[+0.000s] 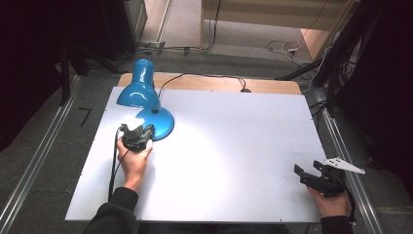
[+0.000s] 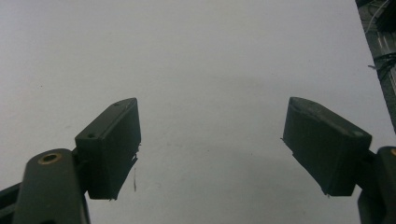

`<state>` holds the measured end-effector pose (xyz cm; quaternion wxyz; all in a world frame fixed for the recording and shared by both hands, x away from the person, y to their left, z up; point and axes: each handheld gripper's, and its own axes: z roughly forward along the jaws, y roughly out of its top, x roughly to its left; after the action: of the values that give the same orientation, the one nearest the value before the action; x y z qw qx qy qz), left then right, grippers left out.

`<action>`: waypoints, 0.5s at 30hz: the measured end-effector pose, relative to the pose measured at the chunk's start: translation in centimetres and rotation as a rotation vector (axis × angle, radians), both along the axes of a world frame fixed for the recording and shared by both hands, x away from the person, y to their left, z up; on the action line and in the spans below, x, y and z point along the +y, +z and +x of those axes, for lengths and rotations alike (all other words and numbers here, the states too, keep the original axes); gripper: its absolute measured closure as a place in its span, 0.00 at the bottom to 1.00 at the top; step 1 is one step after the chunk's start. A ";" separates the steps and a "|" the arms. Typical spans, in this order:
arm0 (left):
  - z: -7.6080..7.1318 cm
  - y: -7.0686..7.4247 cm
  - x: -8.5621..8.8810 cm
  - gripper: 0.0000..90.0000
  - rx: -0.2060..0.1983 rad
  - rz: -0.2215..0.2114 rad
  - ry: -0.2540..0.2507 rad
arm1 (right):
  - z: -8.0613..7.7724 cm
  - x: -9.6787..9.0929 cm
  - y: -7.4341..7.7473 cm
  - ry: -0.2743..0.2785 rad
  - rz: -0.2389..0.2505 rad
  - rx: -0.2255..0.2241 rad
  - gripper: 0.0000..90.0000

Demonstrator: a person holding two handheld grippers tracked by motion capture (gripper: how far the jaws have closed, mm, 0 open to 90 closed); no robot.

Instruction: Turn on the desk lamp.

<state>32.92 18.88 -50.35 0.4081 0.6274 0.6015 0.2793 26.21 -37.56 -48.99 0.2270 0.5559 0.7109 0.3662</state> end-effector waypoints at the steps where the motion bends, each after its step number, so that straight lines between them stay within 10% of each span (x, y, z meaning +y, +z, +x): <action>1: 0.0 0.1 0.0 0.93 -0.002 -0.004 0.000 | 0.0 0.0 0.0 0.000 0.000 -0.001 0.19; 15: -0.8 0.9 0.0 0.65 -0.007 -0.036 -0.033 | -0.1 -0.1 0.0 0.000 0.005 -0.003 0.19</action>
<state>32.10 18.84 -49.41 0.4264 0.6288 0.5943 0.2638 26.14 -37.64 -48.96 0.2267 0.5561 0.7096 0.3685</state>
